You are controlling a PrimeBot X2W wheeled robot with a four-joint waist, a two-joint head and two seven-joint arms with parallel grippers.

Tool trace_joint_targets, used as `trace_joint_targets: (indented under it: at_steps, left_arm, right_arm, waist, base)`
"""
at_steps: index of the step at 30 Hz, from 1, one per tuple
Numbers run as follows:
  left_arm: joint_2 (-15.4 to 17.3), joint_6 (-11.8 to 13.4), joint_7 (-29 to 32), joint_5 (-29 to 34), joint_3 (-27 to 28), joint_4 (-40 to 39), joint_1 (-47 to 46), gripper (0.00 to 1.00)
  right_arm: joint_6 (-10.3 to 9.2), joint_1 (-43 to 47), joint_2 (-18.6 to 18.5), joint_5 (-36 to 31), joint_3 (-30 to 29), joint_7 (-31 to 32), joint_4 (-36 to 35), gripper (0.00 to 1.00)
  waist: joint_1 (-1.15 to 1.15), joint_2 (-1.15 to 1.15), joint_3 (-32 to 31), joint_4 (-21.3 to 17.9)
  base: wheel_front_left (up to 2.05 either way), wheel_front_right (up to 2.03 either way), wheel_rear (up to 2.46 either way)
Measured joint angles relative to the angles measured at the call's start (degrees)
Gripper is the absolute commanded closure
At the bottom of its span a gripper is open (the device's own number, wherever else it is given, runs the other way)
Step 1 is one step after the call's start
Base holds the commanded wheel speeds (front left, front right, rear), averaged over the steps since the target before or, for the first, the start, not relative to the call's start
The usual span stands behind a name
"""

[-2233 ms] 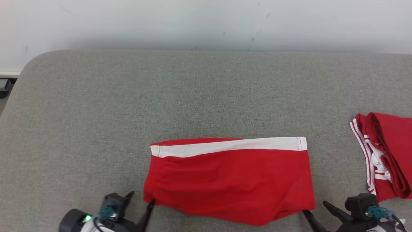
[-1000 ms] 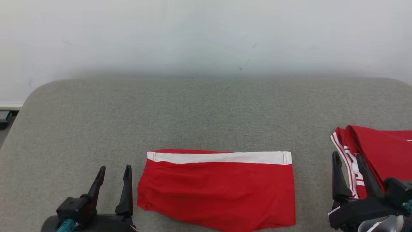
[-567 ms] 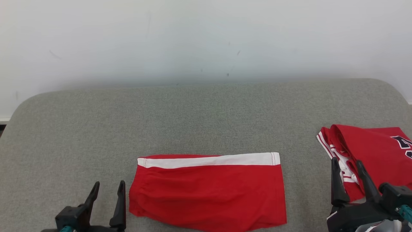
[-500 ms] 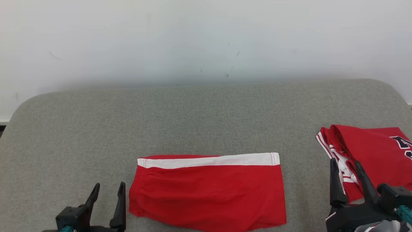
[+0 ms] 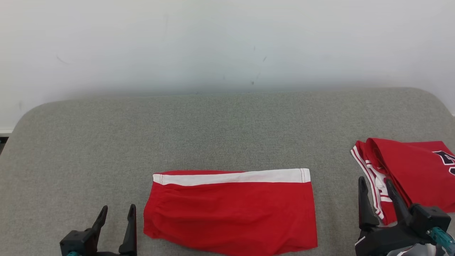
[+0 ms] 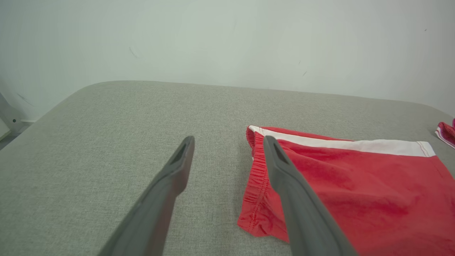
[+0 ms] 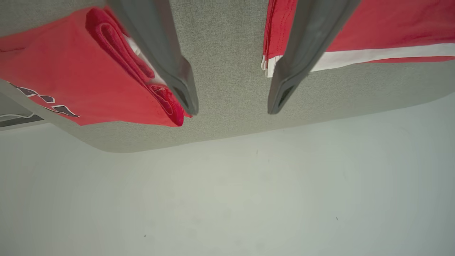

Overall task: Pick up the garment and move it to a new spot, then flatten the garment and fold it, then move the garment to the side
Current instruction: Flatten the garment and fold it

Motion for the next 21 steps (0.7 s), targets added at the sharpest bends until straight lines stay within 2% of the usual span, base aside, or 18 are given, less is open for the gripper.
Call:
trace_joint_targets:
  at_steps: [17,21]
  left_arm:
    - [-0.04,0.00,1.43,1.99,0.03,-0.79,-0.04,0.00]
    - [-0.03,0.00,1.64,2.01,0.01,-0.98,-0.04,0.00]
  right_arm:
    - [0.66,-0.98,-0.15,-0.05,0.63,-0.70,1.70,0.00]
    - [0.66,-1.24,-0.19,-0.04,0.88,0.89,2.69,0.00]
  waist:
    - [0.00,0.00,0.69,0.45]
    - [0.00,0.00,0.79,0.61]
  base:
    - [0.00,0.00,0.00]
    - [0.00,0.00,0.00]
